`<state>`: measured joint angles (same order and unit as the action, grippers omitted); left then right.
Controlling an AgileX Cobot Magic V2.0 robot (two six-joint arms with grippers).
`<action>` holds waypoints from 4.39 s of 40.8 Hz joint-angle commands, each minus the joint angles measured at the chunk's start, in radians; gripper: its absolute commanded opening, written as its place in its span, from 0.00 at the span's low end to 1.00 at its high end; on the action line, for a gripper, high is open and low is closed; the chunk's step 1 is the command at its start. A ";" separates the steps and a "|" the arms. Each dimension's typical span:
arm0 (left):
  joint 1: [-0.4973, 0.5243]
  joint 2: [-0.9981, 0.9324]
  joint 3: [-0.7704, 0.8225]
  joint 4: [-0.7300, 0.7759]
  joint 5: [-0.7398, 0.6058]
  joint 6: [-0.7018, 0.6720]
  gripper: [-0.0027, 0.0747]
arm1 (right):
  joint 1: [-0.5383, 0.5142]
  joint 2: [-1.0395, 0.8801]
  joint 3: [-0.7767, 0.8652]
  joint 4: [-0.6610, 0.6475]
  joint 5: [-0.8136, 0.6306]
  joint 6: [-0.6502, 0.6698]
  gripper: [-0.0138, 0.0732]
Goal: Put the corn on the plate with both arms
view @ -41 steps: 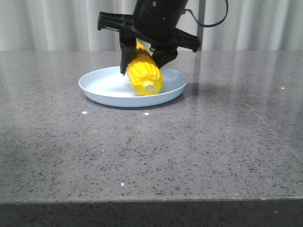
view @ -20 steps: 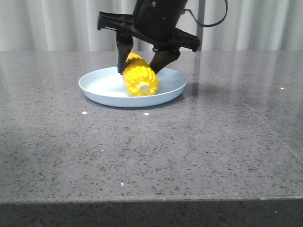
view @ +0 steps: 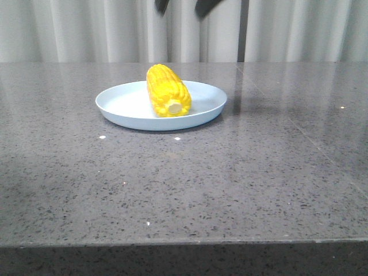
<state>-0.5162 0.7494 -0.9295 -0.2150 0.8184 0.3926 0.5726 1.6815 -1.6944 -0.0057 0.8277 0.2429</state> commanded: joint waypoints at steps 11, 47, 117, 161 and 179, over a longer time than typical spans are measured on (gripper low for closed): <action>-0.007 -0.003 -0.026 -0.015 -0.068 -0.004 0.60 | 0.003 -0.456 0.237 -0.025 0.019 -0.206 0.71; -0.007 -0.003 -0.026 -0.015 -0.060 -0.004 0.35 | 0.003 -1.153 0.832 -0.048 0.021 -0.213 0.32; 0.489 -0.777 0.845 0.201 -0.670 -0.324 0.01 | 0.003 -1.153 0.832 -0.048 0.054 -0.212 0.08; 0.484 -0.777 0.939 0.199 -0.897 -0.314 0.01 | 0.003 -1.153 0.832 -0.048 0.056 -0.212 0.08; 0.484 -0.777 0.939 0.199 -0.897 -0.314 0.01 | 0.003 -1.153 0.832 -0.048 0.056 -0.212 0.08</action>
<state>-0.0249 -0.0047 0.0046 -0.0144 0.0000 0.0813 0.5761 0.5244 -0.8395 -0.0370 0.9478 0.0407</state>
